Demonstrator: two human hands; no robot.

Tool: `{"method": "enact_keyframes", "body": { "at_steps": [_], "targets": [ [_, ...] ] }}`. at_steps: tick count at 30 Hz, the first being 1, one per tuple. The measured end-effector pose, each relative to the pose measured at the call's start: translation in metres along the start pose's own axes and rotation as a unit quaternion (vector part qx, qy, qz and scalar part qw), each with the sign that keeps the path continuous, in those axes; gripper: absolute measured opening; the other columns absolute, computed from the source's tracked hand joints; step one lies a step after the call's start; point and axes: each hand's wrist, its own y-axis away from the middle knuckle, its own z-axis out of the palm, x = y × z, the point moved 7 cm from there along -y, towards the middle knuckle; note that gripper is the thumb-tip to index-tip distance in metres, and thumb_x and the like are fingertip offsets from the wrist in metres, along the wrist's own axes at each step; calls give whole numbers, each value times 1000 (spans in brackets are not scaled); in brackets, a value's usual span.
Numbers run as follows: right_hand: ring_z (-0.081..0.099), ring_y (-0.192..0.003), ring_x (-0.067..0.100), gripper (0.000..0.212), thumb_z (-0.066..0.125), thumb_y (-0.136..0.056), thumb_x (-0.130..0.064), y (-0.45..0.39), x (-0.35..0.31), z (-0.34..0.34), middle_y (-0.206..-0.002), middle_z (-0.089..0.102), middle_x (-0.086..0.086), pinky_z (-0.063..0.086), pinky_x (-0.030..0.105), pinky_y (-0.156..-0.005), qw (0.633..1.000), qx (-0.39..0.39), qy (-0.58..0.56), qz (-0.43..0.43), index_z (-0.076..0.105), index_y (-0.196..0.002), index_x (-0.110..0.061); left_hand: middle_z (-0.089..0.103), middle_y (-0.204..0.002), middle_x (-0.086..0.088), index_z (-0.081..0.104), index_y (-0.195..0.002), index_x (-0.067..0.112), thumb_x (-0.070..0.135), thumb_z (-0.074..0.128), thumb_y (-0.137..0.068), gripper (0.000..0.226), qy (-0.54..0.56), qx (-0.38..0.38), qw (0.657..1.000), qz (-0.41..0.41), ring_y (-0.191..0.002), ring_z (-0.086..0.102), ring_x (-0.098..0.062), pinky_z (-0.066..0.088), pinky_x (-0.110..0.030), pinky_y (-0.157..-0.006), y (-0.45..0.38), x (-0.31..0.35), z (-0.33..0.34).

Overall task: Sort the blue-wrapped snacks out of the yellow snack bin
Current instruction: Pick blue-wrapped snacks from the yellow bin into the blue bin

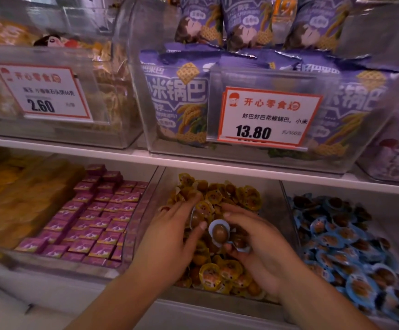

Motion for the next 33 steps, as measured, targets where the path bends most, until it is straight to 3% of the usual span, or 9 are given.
{"method": "enact_keyframes", "body": {
  "at_steps": [5,11,15,19,22,24,27,29,33],
  "targets": [
    [61,-64,20,34,58,-91,-26,10,7,18,-94,72,16,41,27,-48,992,-77,-90,41,71,-112,-2,57,-132,12,38,-148,38,11,46,-85,69,64,-38,997,25,-118,54,-10,47,-32,-98,2,11,9],
    [60,-72,22,44,53,-90,-30,17,-2,27,-110,69,14,44,30,-55,980,-142,-141,9,65,-124,-4,47,-136,21,44,-137,47,8,40,-81,68,202,-20,979,-15,-128,46,1,36,-18,-108,1,20,18],
    [65,-80,14,50,67,-79,-42,18,-5,29,-112,70,2,49,28,-59,984,-163,-2,-74,65,-125,-23,32,-156,17,32,-151,37,2,38,-82,77,172,-59,983,27,-144,27,0,22,-18,-117,1,25,25],
    [68,-105,9,69,75,-66,-48,15,-10,20,-117,71,-8,55,32,-80,970,-113,156,-146,56,-132,-40,13,-162,20,1,-156,37,6,35,-86,84,137,-107,984,46,-146,20,3,21,-17,-117,9,24,35],
    [71,-86,19,42,74,-82,-29,11,-9,18,-102,75,4,52,37,-66,976,-88,148,-136,65,-123,-31,14,-157,24,-18,-150,45,13,36,-81,93,106,-144,983,31,-140,31,2,24,-7,-110,10,20,42],
    [60,-62,23,20,67,-88,-11,8,-10,13,-89,74,13,44,29,-47,988,-67,79,-114,74,-106,-17,27,-147,28,-10,-151,49,16,40,-79,94,143,-144,979,0,-134,36,8,25,-2,-104,3,13,38],
    [55,-51,18,19,57,-91,-7,4,-21,-7,-72,65,18,37,25,-38,996,-9,9,-92,73,-99,-5,47,-143,19,34,-146,44,22,50,-84,67,167,-77,983,-19,-133,42,3,35,-23,-111,-16,-4,15],
    [60,-55,21,23,51,-96,-11,4,-25,-17,-71,64,20,39,27,-40,996,15,-14,-91,72,-103,-6,58,-129,14,56,-133,37,41,53,-88,45,58,-63,996,-9,-121,54,-8,44,-33,-102,-21,-11,8],
    [58,-54,28,24,47,-99,-10,7,-19,-20,-71,68,26,43,31,-44,994,32,17,-98,72,-101,-8,54,-123,15,55,-131,42,69,49,-84,55,-161,-167,973,8,-111,51,-17,39,-37,-97,-14,-9,35]
  ]
}}
